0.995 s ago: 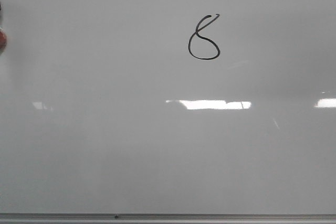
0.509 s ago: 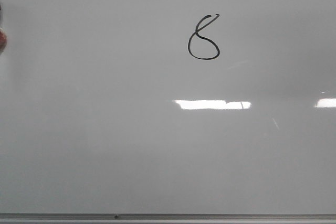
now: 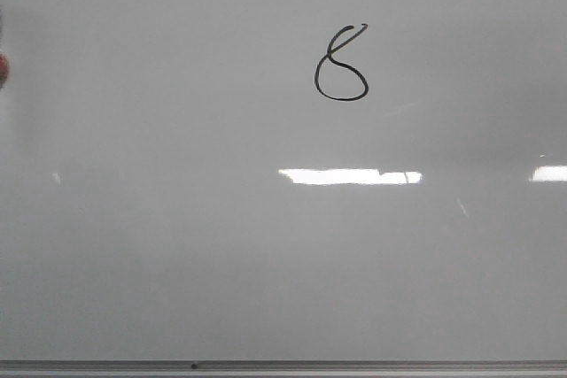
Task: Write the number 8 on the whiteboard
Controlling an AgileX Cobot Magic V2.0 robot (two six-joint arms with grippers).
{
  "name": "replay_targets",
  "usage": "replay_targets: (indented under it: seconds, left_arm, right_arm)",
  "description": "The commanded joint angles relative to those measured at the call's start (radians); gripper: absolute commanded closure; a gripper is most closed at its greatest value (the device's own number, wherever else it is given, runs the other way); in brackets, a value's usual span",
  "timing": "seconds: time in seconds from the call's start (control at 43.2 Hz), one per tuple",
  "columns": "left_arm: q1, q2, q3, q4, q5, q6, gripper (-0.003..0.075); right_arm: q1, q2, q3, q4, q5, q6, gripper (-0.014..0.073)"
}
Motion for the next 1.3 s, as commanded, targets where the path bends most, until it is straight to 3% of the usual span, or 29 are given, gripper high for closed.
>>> replay_targets:
  seconds: [0.0, 0.995, 1.134, 1.272]
  left_arm:
    - [-0.014, -0.014, 0.014, -0.009, -0.089, 0.002, 0.0741]
    - [-0.031, -0.012, 0.014, -0.009, -0.089, 0.002, 0.0741]
    - [-0.031, -0.012, 0.014, -0.009, -0.089, 0.002, 0.0741]
    - [-0.031, -0.012, 0.014, -0.009, -0.089, 0.002, 0.0741]
  right_arm:
    - [-0.005, 0.007, -0.022, -0.02, -0.062, -0.009, 0.0703]
    - [-0.009, -0.006, -0.005, -0.022, -0.068, -0.009, 0.0703]
    - [-0.108, -0.077, 0.08, -0.013, -0.12, -0.009, 0.0703]
    - [-0.246, -0.21, 0.246, 0.09, -0.333, -0.009, 0.07]
